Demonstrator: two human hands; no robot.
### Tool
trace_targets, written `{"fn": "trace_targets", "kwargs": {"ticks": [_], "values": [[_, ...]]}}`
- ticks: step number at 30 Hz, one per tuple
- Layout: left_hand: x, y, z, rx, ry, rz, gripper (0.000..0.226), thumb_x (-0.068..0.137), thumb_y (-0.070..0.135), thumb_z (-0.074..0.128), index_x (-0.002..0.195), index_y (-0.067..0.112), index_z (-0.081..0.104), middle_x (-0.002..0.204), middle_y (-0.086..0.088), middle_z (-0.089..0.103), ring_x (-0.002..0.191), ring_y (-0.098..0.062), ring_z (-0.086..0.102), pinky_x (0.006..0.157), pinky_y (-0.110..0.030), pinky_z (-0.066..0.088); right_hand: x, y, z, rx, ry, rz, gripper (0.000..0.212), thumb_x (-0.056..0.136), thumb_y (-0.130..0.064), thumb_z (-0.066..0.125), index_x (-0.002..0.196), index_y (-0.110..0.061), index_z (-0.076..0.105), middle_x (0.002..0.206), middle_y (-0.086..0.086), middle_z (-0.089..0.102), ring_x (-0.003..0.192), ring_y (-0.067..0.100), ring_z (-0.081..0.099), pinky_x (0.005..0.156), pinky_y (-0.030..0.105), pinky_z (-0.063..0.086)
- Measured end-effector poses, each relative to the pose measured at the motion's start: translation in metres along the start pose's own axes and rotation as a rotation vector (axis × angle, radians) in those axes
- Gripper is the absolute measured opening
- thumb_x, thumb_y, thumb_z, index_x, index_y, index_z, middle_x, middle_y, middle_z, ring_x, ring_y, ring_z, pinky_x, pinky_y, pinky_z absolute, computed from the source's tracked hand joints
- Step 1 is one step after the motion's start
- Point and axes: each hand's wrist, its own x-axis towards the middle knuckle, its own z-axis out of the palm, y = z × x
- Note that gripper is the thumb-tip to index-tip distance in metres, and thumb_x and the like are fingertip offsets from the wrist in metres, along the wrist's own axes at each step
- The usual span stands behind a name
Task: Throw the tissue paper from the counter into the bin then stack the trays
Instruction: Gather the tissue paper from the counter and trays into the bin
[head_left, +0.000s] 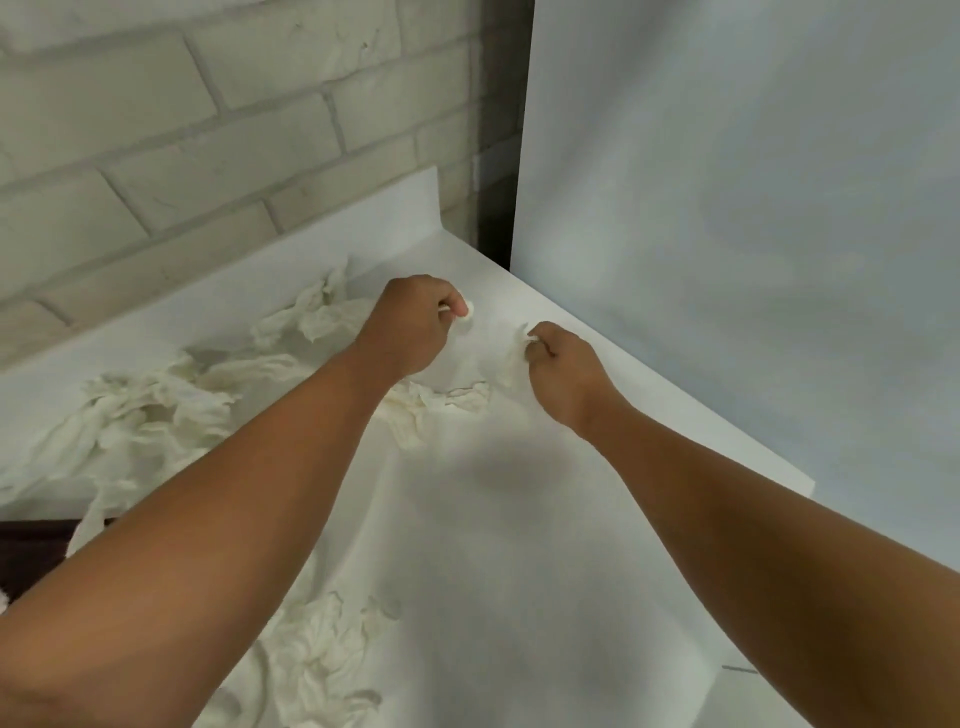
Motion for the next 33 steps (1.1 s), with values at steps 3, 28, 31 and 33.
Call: {"fn": "trace_targets", "kwargs": {"ticks": [3, 28, 31, 33], "values": [[-0.029, 0.021, -0.002, -0.054, 0.017, -0.011, 0.016, 0.097, 0.008, 0.056, 0.1, 0.015, 0.071, 0.104, 0.003, 0.064, 0.092, -0.01, 0.057, 0.084, -0.014, 0.04, -0.024, -0.003, -0.015, 0.136, -0.017, 0.032, 0.029, 0.097, -0.029, 0.043, 0.078, -0.008, 0.047, 0.074, -0.001, 0.05, 0.065, 0.015, 0.045, 0.059, 0.027, 0.036], [-0.243, 0.29, 0.077, -0.198, 0.037, 0.023, 0.023, 0.096, 0.012, 0.059, 0.116, 0.019, 0.069, 0.116, 0.005, 0.067, 0.101, -0.012, 0.062, 0.097, -0.026, 0.049, -0.273, 0.109, -0.217, 0.053, 0.059, -0.107, 0.03, 0.101, -0.042, 0.041, 0.099, -0.017, 0.059, 0.087, 0.006, 0.065, 0.078, 0.02, 0.059, 0.069, 0.031, 0.045], [-0.256, 0.318, 0.096, -0.19, 0.026, 0.061, 0.021, 0.096, 0.012, 0.058, 0.113, 0.018, 0.069, 0.114, 0.004, 0.067, 0.099, -0.012, 0.061, 0.093, -0.022, 0.048, -0.301, 0.129, -0.234, 0.114, 0.088, -0.065, 0.051, 0.1, -0.047, 0.038, 0.091, -0.002, 0.058, 0.08, 0.012, 0.06, 0.07, 0.015, 0.051, 0.067, 0.031, 0.041], [-0.263, 0.331, 0.109, -0.169, 0.023, 0.094, 0.019, 0.095, 0.012, 0.059, 0.109, 0.017, 0.07, 0.11, 0.004, 0.068, 0.097, -0.012, 0.062, 0.087, -0.018, 0.045, -0.316, 0.145, -0.243, 0.199, 0.109, -0.011, 0.054, 0.102, -0.045, 0.036, 0.087, 0.003, 0.055, 0.076, 0.009, 0.055, 0.069, 0.014, 0.049, 0.068, 0.03, 0.04]]}}
